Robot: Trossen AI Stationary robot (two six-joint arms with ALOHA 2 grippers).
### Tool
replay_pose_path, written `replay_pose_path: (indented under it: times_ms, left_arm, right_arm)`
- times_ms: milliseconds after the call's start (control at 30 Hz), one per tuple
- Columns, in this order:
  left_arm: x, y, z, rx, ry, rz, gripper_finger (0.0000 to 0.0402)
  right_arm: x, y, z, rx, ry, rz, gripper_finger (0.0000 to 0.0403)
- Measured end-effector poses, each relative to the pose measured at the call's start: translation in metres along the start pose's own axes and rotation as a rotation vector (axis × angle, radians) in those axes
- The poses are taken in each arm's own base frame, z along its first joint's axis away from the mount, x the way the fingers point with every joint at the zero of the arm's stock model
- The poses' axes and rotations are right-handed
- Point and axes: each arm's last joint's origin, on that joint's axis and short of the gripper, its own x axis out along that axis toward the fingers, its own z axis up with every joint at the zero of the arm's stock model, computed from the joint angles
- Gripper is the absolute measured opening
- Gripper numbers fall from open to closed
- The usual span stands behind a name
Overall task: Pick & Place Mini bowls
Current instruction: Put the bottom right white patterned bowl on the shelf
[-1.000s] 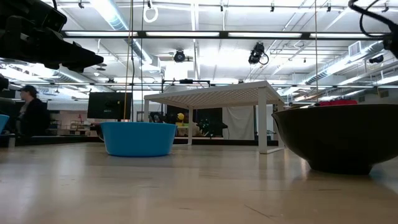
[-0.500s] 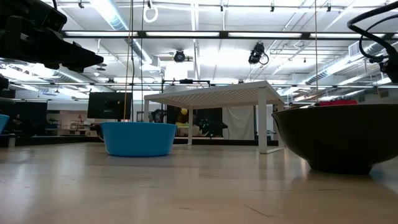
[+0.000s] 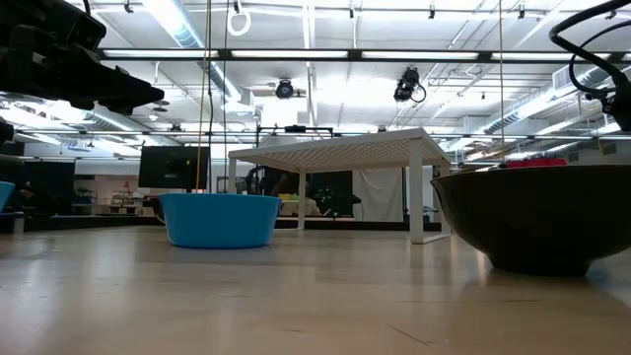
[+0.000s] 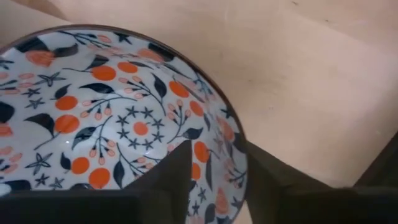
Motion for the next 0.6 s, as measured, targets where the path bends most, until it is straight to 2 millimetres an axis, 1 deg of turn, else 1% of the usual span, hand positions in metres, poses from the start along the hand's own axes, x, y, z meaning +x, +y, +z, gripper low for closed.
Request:
replay_pose_path:
  times_ms: [167,333,433,600]
  left_arm:
    - [0.0000,0.0000,0.0001,0.000,0.000,0.000,0.0177]
    - [0.0000,0.0000,0.0000,0.000,0.000,0.000,0.0177]
    - [0.0000,0.0000,0.0001,0.000,0.000,0.000,0.0177]
    - [0.0000,0.0000,0.0001,0.000,0.000,0.000,0.0177]
  right_arm:
    - [0.0000,0.0023,-0.0010,-0.001,0.011,0.024,0.0069]
    - [-0.0017,0.0041,-0.0017,-0.001,0.016,0.045,0.0033]
    - [-0.0020,0.0044,-0.0018,-0.001,0.015,0.049,0.0022]
    - [-0.0018,0.0043,-0.0019,-0.001,0.018,0.046,0.0022]
